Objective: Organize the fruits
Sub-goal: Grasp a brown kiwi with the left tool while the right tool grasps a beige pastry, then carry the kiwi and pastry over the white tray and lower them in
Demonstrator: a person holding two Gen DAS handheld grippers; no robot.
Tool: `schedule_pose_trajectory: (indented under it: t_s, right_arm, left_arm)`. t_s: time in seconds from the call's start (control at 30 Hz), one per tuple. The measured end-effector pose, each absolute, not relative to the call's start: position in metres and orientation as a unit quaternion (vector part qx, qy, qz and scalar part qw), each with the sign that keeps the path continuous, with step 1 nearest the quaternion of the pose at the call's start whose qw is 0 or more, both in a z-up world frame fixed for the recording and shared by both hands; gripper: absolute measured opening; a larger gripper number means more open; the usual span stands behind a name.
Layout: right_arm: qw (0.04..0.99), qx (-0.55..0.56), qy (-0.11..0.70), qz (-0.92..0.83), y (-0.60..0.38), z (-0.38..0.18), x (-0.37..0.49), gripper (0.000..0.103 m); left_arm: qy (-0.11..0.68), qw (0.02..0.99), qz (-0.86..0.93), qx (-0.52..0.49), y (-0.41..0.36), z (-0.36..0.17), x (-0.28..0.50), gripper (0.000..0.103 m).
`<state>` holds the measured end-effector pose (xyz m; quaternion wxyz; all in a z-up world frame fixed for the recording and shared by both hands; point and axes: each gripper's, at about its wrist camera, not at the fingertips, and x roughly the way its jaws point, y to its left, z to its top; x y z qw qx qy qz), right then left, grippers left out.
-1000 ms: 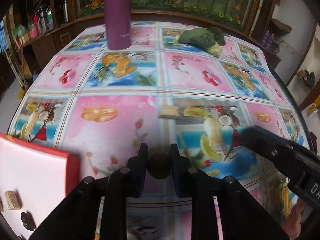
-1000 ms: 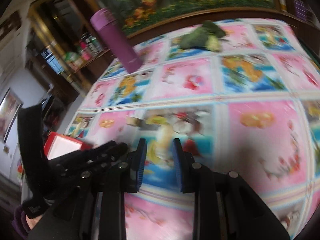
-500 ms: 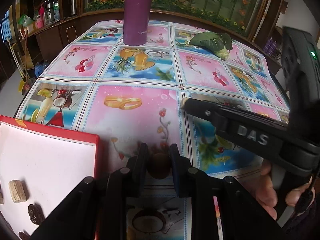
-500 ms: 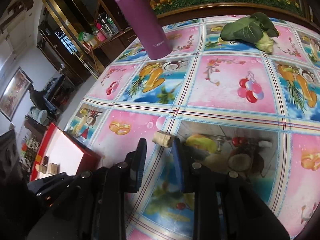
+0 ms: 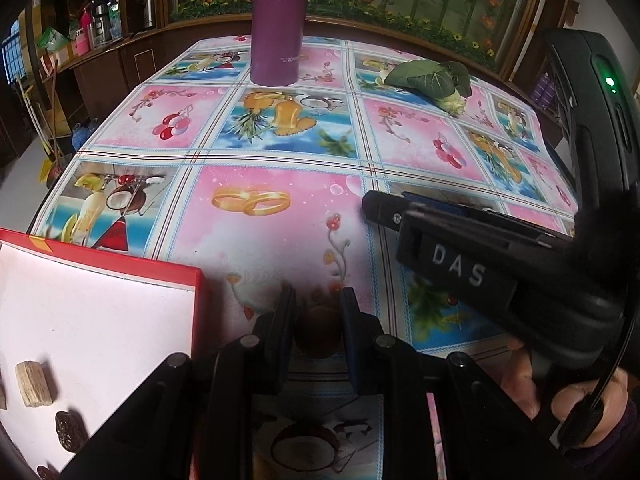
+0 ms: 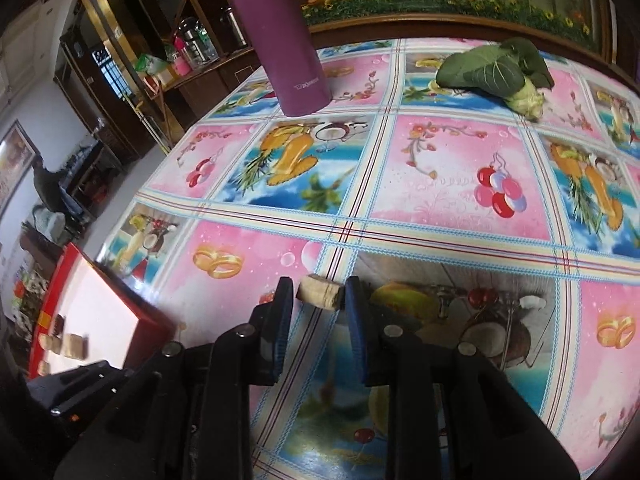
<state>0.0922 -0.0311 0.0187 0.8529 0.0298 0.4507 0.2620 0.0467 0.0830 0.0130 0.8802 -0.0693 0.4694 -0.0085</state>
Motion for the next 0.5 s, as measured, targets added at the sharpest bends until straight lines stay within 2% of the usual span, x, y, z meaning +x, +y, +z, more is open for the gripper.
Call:
schedule_pose_trajectory:
  t_s: [0.23,0.5]
  right_arm:
    - [0.857,0.043,0.445,0.257,-0.042,0.028,0.085,0.027]
    - [0.877,0.049,0.396,0.266,-0.062,0.078,0.038,0.027]
  left_arm:
    - [0.467,0.881,0.005,-0.074,0.088,0.018,0.047,0.021]
    - [0.409,0.91,0.003,-0.076,0.1,0.072,0.012,0.021]
